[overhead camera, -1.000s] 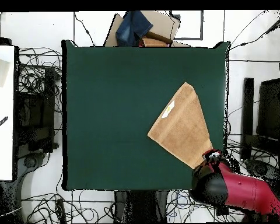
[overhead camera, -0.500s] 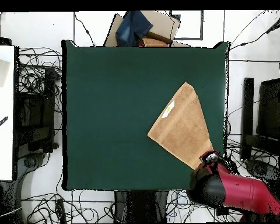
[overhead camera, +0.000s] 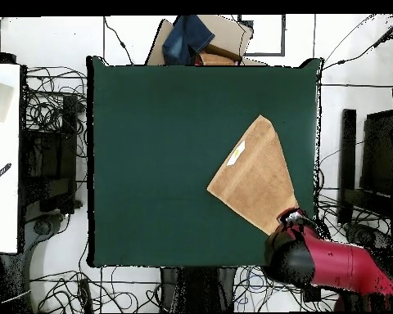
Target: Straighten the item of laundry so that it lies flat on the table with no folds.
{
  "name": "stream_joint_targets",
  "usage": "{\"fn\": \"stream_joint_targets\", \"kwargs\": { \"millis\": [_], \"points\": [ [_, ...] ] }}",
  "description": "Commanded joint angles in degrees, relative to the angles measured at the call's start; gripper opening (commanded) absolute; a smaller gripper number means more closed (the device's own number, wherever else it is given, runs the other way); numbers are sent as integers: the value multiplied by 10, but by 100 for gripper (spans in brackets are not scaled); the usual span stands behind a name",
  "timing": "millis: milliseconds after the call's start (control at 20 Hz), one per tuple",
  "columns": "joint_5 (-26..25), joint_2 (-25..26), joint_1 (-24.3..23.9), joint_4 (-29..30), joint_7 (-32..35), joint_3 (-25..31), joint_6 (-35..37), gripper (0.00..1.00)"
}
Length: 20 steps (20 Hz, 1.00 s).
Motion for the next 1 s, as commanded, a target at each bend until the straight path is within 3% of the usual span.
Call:
{"fn": "stream_joint_targets", "kwargs": {
  "millis": [50,150,550,850,1000],
  "points": [
    [18,23,-110,67,-62,164,-64,100],
    [38,32,-159,82,-68,218,-57,100],
    [120,46,-267,135,-32,351,-41,100],
    [126,35,-281,168,-5,385,-73,100],
    [136,58,-306,182,8,415,-93,100]
  ]
}}
